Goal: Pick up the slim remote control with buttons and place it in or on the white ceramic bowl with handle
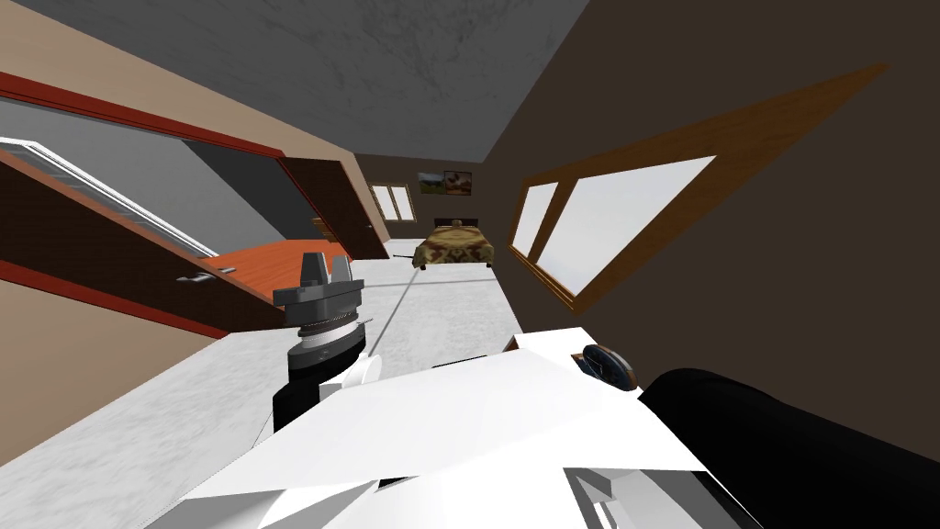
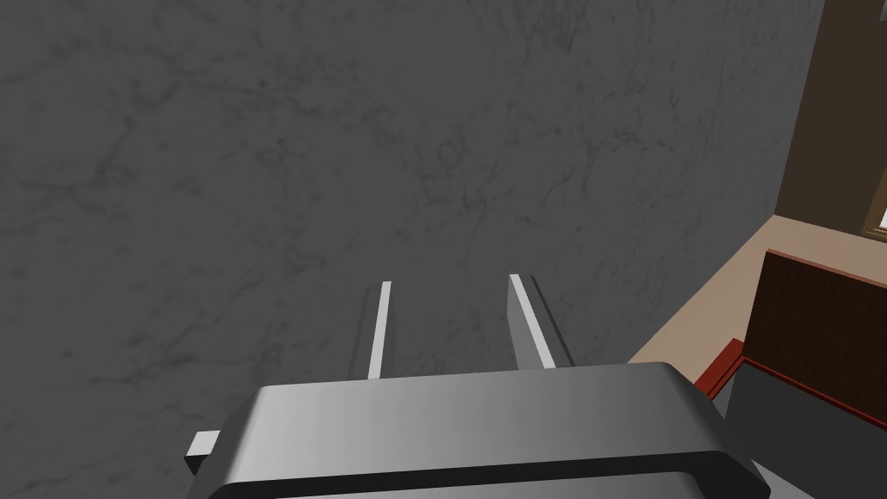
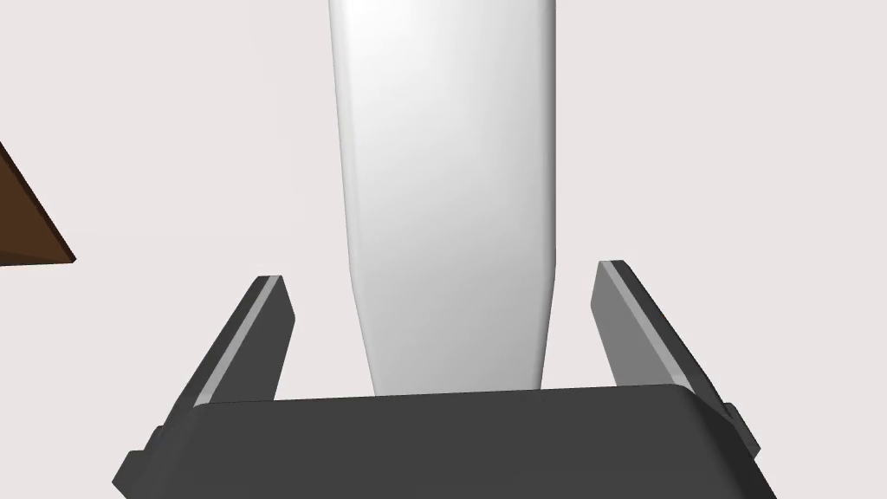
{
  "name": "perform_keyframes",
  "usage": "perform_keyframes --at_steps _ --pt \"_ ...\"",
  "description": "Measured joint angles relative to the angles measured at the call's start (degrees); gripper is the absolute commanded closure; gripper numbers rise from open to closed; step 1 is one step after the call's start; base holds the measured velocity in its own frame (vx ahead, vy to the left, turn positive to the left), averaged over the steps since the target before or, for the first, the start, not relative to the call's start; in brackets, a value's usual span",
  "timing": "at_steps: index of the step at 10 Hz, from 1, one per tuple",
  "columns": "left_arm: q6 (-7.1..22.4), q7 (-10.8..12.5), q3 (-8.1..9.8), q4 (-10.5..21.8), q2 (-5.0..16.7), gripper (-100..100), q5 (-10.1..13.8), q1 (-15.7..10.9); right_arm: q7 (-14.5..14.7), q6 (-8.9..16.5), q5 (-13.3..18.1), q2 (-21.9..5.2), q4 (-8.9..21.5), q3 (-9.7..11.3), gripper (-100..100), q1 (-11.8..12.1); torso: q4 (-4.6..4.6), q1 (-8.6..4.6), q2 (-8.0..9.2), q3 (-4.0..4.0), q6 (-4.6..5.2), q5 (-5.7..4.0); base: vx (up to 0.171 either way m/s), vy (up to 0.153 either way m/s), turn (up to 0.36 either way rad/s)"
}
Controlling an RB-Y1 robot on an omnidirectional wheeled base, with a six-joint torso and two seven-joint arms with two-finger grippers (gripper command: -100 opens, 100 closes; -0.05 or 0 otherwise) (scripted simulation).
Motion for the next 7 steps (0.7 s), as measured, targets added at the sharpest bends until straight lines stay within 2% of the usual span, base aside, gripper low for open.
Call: perform_keyframes --at_steps 1,5,6,7 --pt "0.00 0.00 0.00 0.00 0.00 0 0.00 0.00 0.13 0.12 0.03 0.14 0.15 0.08 100 -0.09 -0.01 0.06 -0.02 -0.01 0.00 0.02 0.000 0.000 0.000" --pt "0.00 0.00 0.00 0.00 0.00 0 0.00 0.00 0.12 0.09 0.03 0.12 0.15 0.09 100 -0.04 0.00 0.12 -0.05 -0.02 -0.02 0.03 0.000 0.000 0.000" --pt "0.00 0.00 0.00 0.00 0.00 0 0.00 0.00 0.12 0.09 0.03 0.12 0.15 0.09 0 -0.04 0.00 0.12 -0.05 -0.02 -0.02 0.03 0.000 0.000 0.000" --pt "0.00 0.00 0.00 0.00 0.00 0 0.00 0.00 0.12 0.10 0.03 0.12 0.15 0.09 100 -0.05 0.00 0.12 -0.05 -0.02 -0.02 0.03 0.012 0.022 -0.108"
